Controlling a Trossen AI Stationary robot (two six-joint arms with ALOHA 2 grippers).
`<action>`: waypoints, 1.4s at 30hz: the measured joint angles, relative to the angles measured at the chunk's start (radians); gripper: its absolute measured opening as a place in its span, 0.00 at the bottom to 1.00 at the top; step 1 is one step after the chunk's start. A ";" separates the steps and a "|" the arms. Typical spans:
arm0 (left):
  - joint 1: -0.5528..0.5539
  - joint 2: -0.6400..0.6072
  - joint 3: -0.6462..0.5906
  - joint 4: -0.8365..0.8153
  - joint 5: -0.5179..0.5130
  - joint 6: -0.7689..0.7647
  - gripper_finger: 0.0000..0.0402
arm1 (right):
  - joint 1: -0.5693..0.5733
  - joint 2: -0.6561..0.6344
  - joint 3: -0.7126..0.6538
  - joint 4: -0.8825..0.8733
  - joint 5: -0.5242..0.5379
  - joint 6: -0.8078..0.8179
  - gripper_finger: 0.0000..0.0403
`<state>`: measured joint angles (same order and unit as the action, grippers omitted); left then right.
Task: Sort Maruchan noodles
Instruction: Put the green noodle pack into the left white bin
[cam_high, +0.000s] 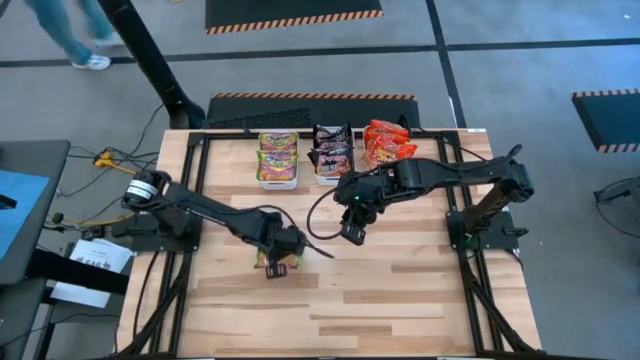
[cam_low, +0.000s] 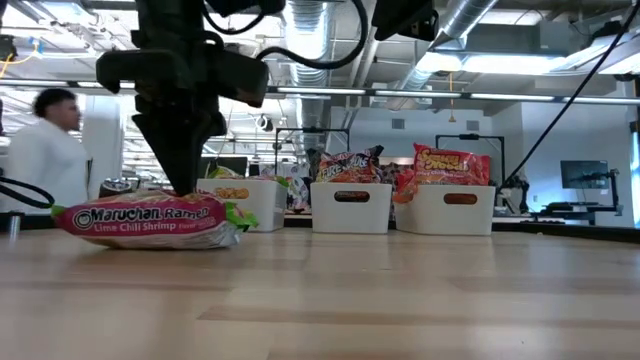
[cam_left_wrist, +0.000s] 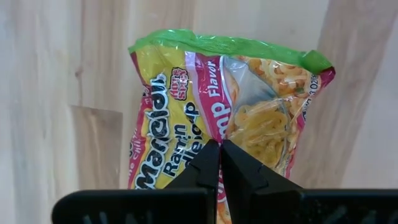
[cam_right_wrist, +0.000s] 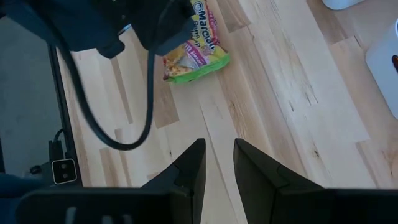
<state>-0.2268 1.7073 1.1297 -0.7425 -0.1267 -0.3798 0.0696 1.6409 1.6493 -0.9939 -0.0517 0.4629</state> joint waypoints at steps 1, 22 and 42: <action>0.008 0.000 0.000 0.000 0.018 0.009 0.00 | 0.000 0.000 0.000 0.000 0.000 0.000 0.27; 0.194 0.000 0.001 -0.001 0.344 0.003 0.36 | 0.000 0.000 0.000 0.000 0.000 -0.040 0.27; 0.410 0.000 0.001 -0.012 0.497 -0.009 0.39 | 0.000 0.000 0.000 0.000 0.000 -0.106 0.27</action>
<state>0.1829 1.7071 1.1305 -0.7547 0.3699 -0.3889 0.0696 1.6409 1.6493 -0.9938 -0.0521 0.3573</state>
